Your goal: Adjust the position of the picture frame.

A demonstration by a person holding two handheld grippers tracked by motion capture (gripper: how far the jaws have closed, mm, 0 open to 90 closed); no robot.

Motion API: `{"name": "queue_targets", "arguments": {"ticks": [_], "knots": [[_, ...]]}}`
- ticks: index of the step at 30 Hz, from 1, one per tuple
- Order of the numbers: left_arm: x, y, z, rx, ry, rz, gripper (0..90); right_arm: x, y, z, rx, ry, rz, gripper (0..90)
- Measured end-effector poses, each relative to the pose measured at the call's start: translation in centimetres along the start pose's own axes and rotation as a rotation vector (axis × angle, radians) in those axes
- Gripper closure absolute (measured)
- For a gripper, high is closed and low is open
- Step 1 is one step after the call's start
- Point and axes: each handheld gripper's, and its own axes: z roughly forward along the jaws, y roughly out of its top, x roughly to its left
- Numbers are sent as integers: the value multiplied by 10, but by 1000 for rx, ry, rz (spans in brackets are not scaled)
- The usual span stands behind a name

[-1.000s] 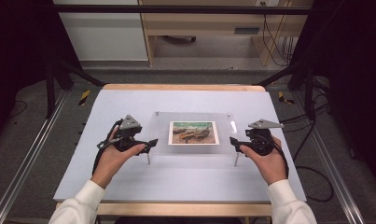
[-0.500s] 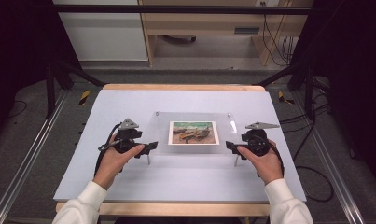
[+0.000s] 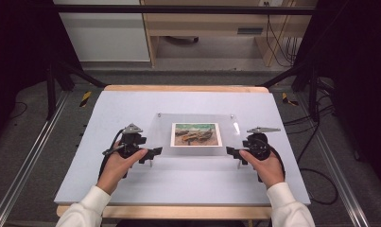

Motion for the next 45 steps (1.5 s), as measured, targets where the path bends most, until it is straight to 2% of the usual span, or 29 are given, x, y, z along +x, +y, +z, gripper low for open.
{"name": "queue_targets", "arguments": {"ticks": [5, 8, 10, 16, 22, 32, 35, 40, 45], "knots": [[0, -1, 3, -3, -25, -22, 134, -2, -2, 0, 0, 19, 37, 170], [1, -1, 4, -5, -41, -42, 134, -3, -4, 1, -11, 22, 36, 169], [1, -2, 5, -8, -44, -53, 131, -4, -4, 1, -8, 31, 50, 161], [3, -2, 7, -4, -54, -74, 127, -4, -4, 1, -10, 29, 50, 161], [6, -3, 8, 6, -70, -98, 117, -6, -6, 2, -5, 44, 93, 158], [7, -3, 9, 2, -71, -103, 111, -8, -6, 4, 12, 67, 126, 139], [8, -4, 10, 5, -78, -131, 111, -9, -6, 4, 15, 71, 132, 136], [8, -3, 11, 6, -77, -136, 107, -10, -6, 6, 27, 107, 156, 132], [9, -4, 12, 12, -87, -150, 104, -10, -6, 7, 25, 102, 164, 131]]}}
